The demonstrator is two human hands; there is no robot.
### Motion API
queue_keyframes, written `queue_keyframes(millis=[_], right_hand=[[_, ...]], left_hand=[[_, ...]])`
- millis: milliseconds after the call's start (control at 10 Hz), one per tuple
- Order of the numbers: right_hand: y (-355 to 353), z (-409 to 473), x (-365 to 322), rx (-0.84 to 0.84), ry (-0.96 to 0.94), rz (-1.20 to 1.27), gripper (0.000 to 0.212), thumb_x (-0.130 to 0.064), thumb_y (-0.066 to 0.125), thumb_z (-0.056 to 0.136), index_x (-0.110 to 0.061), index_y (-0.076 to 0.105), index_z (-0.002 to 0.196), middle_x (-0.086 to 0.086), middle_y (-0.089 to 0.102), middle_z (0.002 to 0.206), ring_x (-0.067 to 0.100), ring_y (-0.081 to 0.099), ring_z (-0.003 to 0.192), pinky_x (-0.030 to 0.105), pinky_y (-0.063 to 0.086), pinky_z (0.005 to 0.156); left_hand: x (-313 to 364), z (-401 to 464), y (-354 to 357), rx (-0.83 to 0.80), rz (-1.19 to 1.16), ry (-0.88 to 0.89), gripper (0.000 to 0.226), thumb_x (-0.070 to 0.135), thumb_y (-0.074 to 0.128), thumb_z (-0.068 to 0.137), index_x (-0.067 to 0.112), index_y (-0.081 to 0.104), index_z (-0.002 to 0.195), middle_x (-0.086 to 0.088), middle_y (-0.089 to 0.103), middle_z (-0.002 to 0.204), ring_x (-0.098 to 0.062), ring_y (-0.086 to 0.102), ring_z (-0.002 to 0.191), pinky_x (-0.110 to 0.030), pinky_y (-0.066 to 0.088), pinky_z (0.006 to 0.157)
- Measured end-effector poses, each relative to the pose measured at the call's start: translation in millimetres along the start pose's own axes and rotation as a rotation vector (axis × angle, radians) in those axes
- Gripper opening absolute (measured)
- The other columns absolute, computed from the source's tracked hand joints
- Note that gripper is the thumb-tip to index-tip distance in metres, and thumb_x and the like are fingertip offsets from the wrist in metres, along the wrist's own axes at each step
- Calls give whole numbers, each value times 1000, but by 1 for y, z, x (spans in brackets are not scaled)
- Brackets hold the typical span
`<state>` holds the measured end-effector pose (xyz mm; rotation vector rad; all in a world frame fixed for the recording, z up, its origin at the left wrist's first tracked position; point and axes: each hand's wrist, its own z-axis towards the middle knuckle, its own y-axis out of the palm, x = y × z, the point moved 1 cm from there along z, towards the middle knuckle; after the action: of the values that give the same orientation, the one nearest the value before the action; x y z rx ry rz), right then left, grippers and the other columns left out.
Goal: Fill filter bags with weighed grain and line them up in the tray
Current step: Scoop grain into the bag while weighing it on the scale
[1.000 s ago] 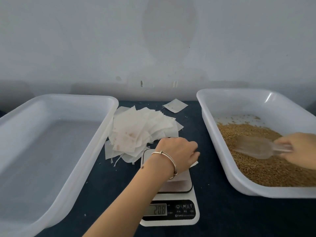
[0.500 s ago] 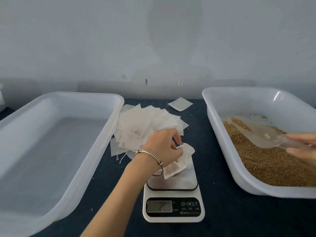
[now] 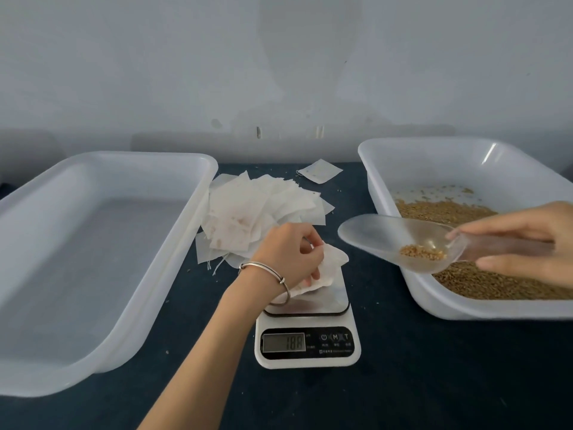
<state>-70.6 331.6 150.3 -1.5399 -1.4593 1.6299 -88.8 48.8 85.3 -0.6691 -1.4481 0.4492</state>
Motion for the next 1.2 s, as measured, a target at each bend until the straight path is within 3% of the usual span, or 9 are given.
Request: queue_keyframes(millis=[100, 200, 400, 600, 700, 800, 900, 1000, 1200], right_hand=[[-16, 4, -22, 129, 19, -121, 40, -65, 61, 62, -83, 42, 93, -60, 46, 86, -22, 54, 79, 18, 38, 71], [-20, 9, -32, 64, 1, -133, 55, -45, 69, 72, -86, 36, 87, -62, 42, 83, -20, 53, 79, 12, 34, 65], [-29, 23, -42, 57, 17, -257, 45, -47, 68, 72, -80, 43, 90, -35, 64, 84, 2, 63, 86, 34, 53, 80], [-39, 38, -66, -39, -20, -432, 38, -39, 62, 73, -68, 50, 94, -21, 68, 83, 6, 63, 81, 35, 55, 74], [-40, 44, -76, -13, -80, -485, 23, -32, 62, 74, -53, 60, 82, -19, 66, 81, 5, 61, 77, 33, 55, 72], [-39, 49, -79, 51, -144, -527, 23, -33, 65, 69, -55, 58, 73, -21, 59, 74, 10, 59, 72, 35, 55, 69], [-39, 52, -77, 71, -120, -582, 29, -35, 53, 57, -61, 53, 70, -23, 57, 69, 6, 54, 63, 30, 49, 53], [-39, 59, -71, 130, -128, -620, 41, -39, 49, 49, -68, 50, 77, -25, 55, 63, 5, 52, 57, 28, 47, 48], [-41, 59, -73, 155, -92, -638, 38, -40, 59, 53, -64, 54, 82, -24, 55, 66, 9, 55, 63, 36, 53, 57]], left_hand=[[-1, 0, 0, 7, -49, -14, 16, 9, 51, 91, 15, 56, 77, 6, 63, 48, -11, 54, 42, -14, 43, 49], [-1, 0, -1, 26, -73, -15, 15, 9, 50, 90, 13, 57, 78, 3, 65, 51, -8, 53, 41, -15, 41, 50], [-1, -4, -1, 25, -112, -2, 15, 7, 50, 90, 12, 55, 77, -1, 67, 54, -9, 53, 40, -14, 41, 48], [-2, -4, 0, 31, -120, 25, 14, 6, 49, 90, 9, 55, 77, -1, 67, 54, -9, 53, 40, -14, 40, 49], [-2, -5, 0, 24, -135, 28, 14, 6, 50, 90, 8, 55, 78, -1, 67, 53, -10, 53, 40, -15, 41, 48], [-2, -5, 0, 14, -163, 21, 13, 5, 50, 91, 7, 55, 79, -2, 66, 53, -11, 52, 39, -16, 42, 47], [-3, -5, 1, 13, -159, 20, 12, 6, 50, 91, 6, 56, 80, -2, 67, 54, -11, 53, 40, -16, 42, 48], [-4, -5, 1, 17, -159, 18, 13, 6, 50, 91, 5, 56, 80, -1, 67, 54, -11, 53, 41, -16, 41, 48], [-6, -5, 2, 22, -171, 11, 15, 6, 50, 91, 9, 55, 78, 0, 66, 53, -10, 53, 40, -13, 40, 48]])
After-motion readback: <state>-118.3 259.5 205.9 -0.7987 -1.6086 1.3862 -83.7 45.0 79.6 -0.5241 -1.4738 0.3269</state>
